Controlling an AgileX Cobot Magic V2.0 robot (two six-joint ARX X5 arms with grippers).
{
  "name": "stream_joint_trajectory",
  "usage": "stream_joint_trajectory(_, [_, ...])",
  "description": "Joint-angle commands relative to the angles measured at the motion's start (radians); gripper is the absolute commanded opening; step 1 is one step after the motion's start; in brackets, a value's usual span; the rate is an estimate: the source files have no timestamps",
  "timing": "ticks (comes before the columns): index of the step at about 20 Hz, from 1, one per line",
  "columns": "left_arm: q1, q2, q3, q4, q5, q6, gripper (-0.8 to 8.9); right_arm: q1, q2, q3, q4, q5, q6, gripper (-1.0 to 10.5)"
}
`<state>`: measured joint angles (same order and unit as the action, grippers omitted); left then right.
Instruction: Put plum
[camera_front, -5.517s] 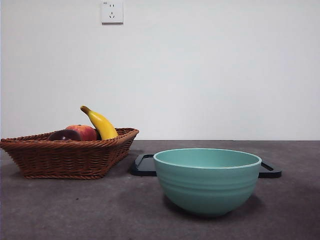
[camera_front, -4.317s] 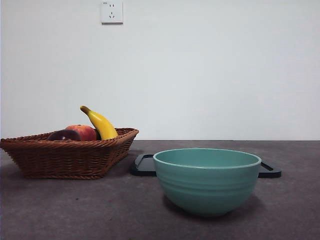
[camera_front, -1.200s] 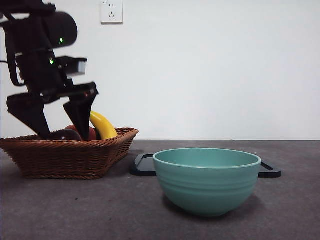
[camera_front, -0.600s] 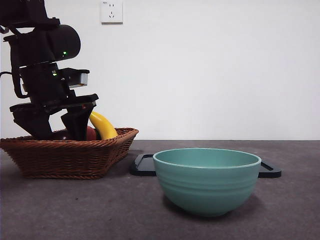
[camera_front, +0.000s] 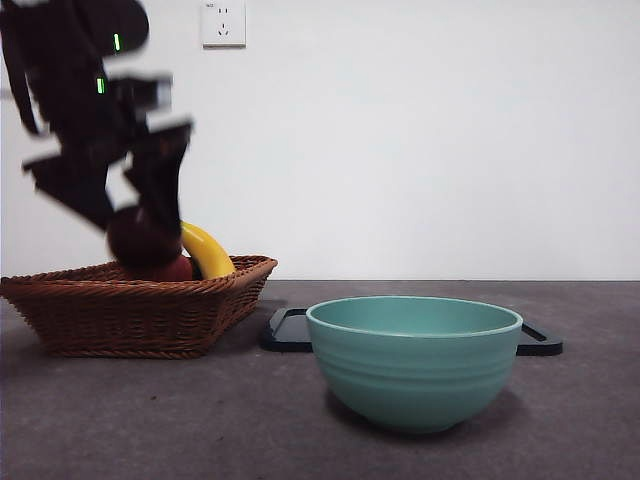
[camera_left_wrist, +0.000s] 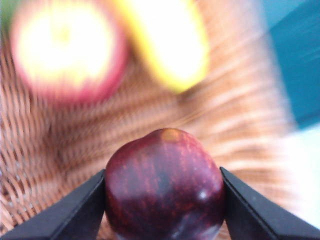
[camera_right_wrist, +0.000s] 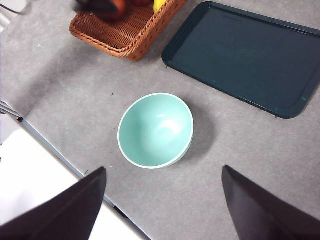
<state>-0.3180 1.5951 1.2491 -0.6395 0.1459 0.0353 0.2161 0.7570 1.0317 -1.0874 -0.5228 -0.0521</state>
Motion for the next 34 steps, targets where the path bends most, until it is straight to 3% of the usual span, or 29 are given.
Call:
stream_joint_trajectory(1, [-0.036,-0.072,0.026,-0.007,0.063,-0.003,2.66,0.004,0.006,0.022,0.010,0.000,0.000,3.7])
stream_joint_trajectory(4, [-0.120,-0.175,0.026,-0.039,0.148,-0.003,2.66,0.004,0.007,0.022,0.013,0.000,0.000,3.7])
stream_joint_trajectory(7, [-0.250,-0.220,0.026,-0.043,0.151,-0.002,2.66,0.004,0.007,0.022,0.014,0.000,0.000,3.7])
stream_joint_trajectory(15, [-0.499,-0.097,0.026,0.026,0.130,0.008,2.66,0.004,0.006,0.022,0.013,0.000,0.011,3.7])
stream_joint_trajectory(25, [-0.623,0.153,0.026,0.077,-0.016,0.085,2.66,0.004,0.006,0.022,0.013,0.000,0.011,3.7])
stream_joint_trajectory(34, [-0.656,0.233,0.026,0.087,-0.064,0.111,2.93,0.004,0.006,0.022,0.013,0.000,0.011,3.7])
